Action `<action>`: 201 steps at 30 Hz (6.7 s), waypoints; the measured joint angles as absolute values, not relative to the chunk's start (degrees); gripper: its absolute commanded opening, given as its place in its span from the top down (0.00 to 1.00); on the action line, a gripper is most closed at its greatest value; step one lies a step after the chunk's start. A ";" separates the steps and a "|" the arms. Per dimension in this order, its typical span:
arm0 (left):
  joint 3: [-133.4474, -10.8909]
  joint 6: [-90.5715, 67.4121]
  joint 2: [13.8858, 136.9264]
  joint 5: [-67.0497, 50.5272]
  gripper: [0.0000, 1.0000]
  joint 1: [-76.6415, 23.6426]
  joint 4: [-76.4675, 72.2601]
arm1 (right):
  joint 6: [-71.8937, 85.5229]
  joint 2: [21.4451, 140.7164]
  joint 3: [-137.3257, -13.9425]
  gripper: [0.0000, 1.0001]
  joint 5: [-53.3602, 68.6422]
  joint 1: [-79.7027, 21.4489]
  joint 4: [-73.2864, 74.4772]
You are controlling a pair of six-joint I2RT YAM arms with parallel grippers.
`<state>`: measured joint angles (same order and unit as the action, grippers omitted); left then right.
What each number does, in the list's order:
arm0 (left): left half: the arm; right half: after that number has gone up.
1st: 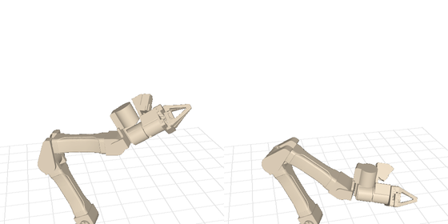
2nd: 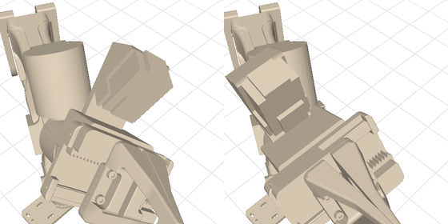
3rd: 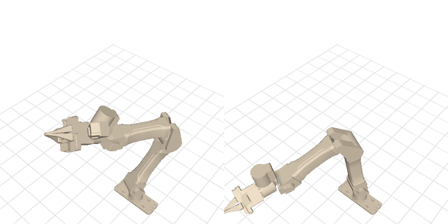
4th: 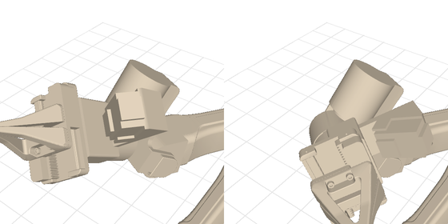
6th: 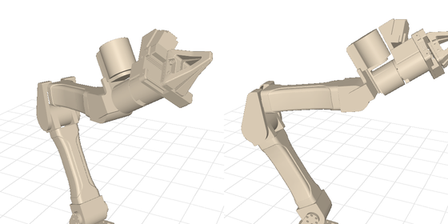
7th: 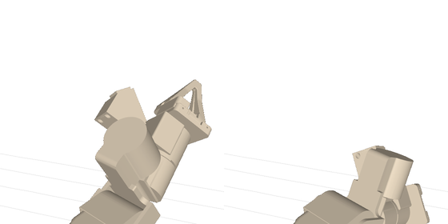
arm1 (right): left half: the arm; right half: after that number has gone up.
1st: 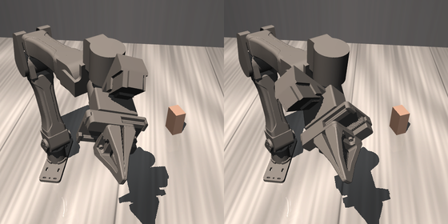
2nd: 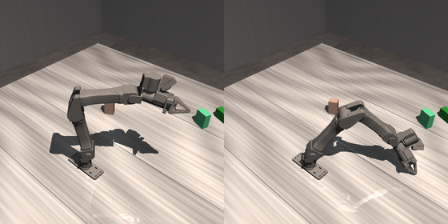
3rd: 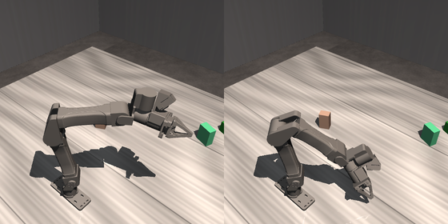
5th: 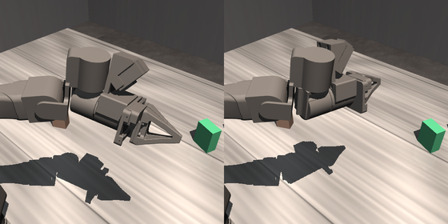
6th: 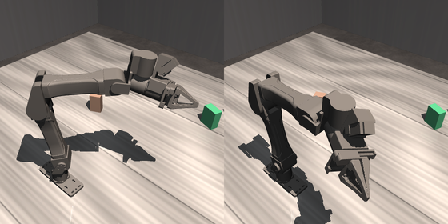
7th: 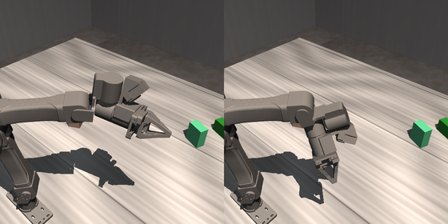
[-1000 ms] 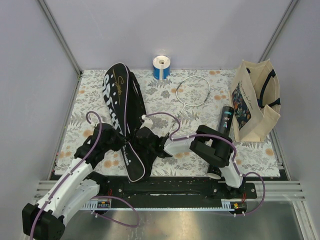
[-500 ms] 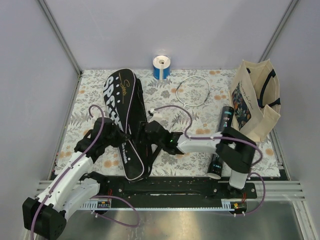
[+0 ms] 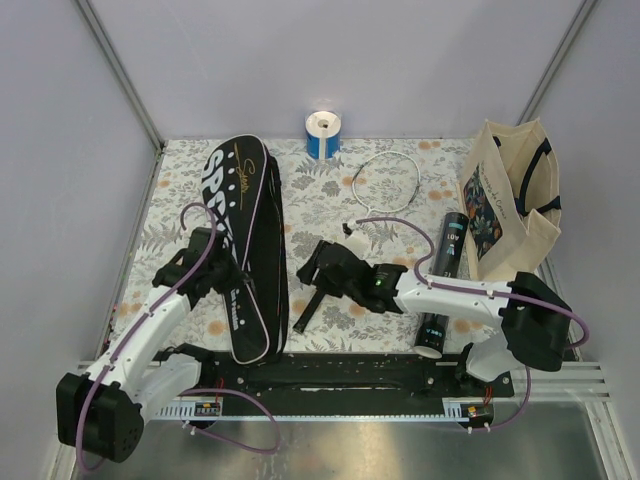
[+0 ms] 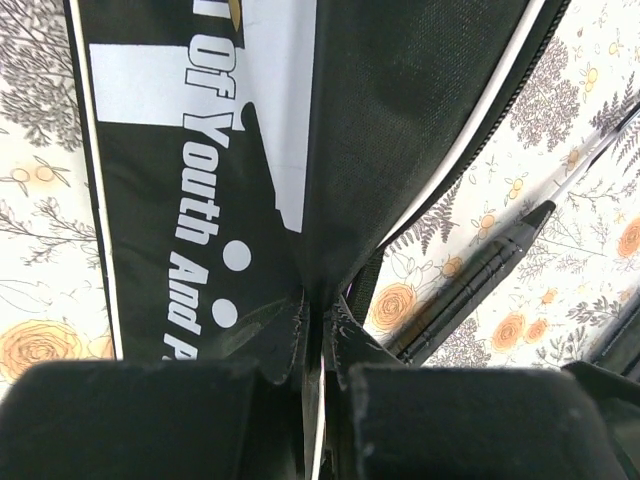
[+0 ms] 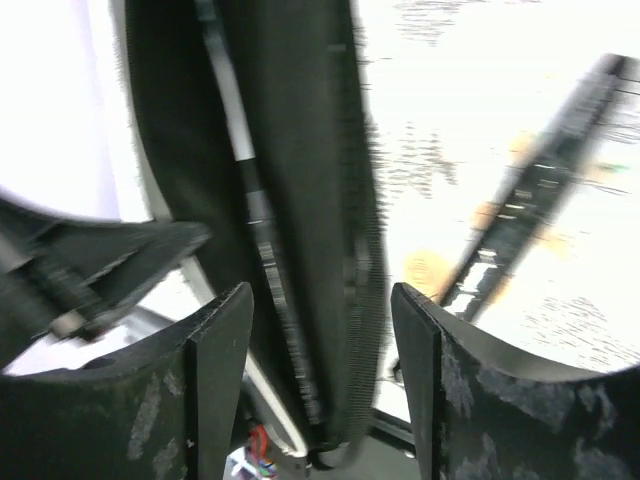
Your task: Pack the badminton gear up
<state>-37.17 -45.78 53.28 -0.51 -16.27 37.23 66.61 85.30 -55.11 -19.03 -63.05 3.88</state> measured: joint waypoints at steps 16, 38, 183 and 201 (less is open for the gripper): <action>-41.30 -32.03 50.96 -3.16 1.00 -13.39 40.71 | 77.84 94.32 -59.55 0.37 -27.07 -60.93 24.16; -41.30 -29.74 47.62 -7.97 1.00 -12.97 40.69 | 66.06 92.49 -51.68 0.72 -22.85 -61.12 20.29; -42.09 -35.92 65.41 -6.83 1.00 -12.36 37.06 | 67.70 62.02 -31.77 1.00 -38.54 -100.03 33.78; -47.97 -36.53 73.06 0.62 1.00 -10.98 38.09 | 67.57 45.08 -28.71 1.00 -39.92 -100.03 31.51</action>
<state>-47.97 -36.53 73.06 0.62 -10.98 38.09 67.57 45.08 -28.71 -39.92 -100.03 31.51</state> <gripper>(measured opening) 0.049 0.383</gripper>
